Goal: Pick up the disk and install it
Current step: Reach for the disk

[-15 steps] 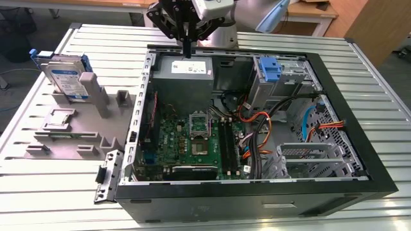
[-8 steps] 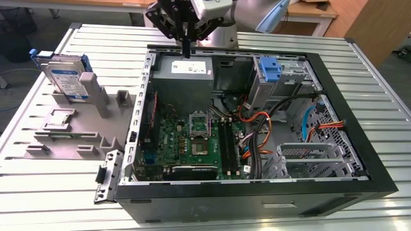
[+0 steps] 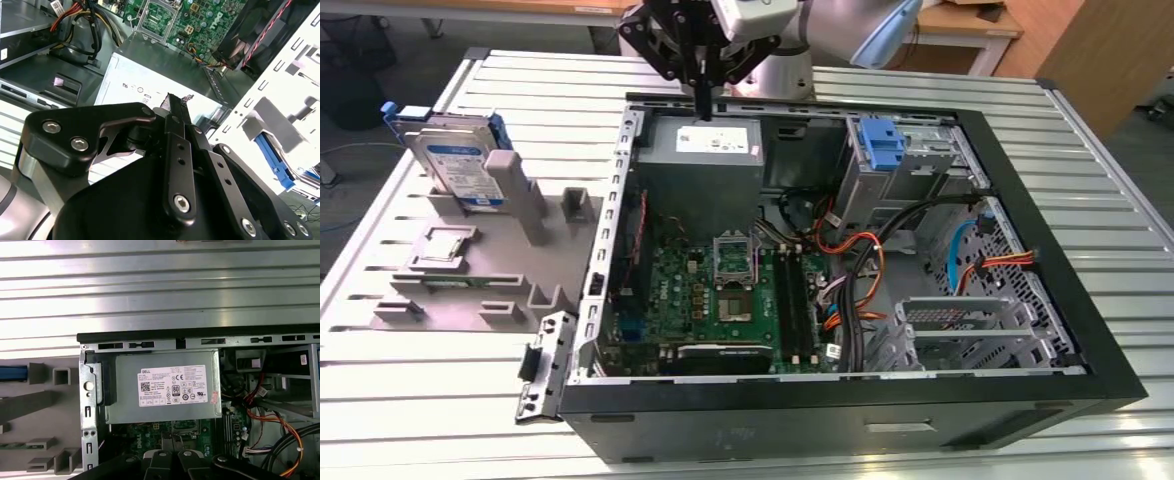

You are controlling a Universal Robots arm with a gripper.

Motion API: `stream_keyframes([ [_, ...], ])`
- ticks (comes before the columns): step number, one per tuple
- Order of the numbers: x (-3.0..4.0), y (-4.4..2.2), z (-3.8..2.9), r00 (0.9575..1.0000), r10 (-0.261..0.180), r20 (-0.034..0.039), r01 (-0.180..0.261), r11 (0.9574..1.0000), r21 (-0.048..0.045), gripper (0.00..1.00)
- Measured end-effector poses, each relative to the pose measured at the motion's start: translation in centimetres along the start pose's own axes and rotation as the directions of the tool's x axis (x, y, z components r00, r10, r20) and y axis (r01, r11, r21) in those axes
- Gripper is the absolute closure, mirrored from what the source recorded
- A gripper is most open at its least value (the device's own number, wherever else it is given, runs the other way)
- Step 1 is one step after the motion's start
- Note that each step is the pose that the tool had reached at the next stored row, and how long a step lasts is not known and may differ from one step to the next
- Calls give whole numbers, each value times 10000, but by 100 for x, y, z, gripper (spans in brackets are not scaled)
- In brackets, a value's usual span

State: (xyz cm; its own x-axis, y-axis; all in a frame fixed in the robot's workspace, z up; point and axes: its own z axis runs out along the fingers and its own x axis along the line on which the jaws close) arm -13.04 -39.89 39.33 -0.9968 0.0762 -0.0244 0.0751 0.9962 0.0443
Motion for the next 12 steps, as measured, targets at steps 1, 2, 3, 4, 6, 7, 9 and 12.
stream_keyframes([
  [1,6,0,0,10000,0,1,0,10000,-1,90],
  [2,10,0,0,10000,1,0,-1,10000,0,90],
  [3,11,0,0,10000,0,1,0,10000,-1,90],
  [4,13,-1,0,10000,0,0,0,10000,0,90],
  [6,14,-1,0,10000,1,1,-1,10000,0,90],
  [7,16,-1,0,10000,1,0,-1,10000,0,90],
  [9,21,-1,0,10000,1,0,-1,10000,0,90],
  [12,28,-2,0,10000,1,0,-1,10000,0,90],
])
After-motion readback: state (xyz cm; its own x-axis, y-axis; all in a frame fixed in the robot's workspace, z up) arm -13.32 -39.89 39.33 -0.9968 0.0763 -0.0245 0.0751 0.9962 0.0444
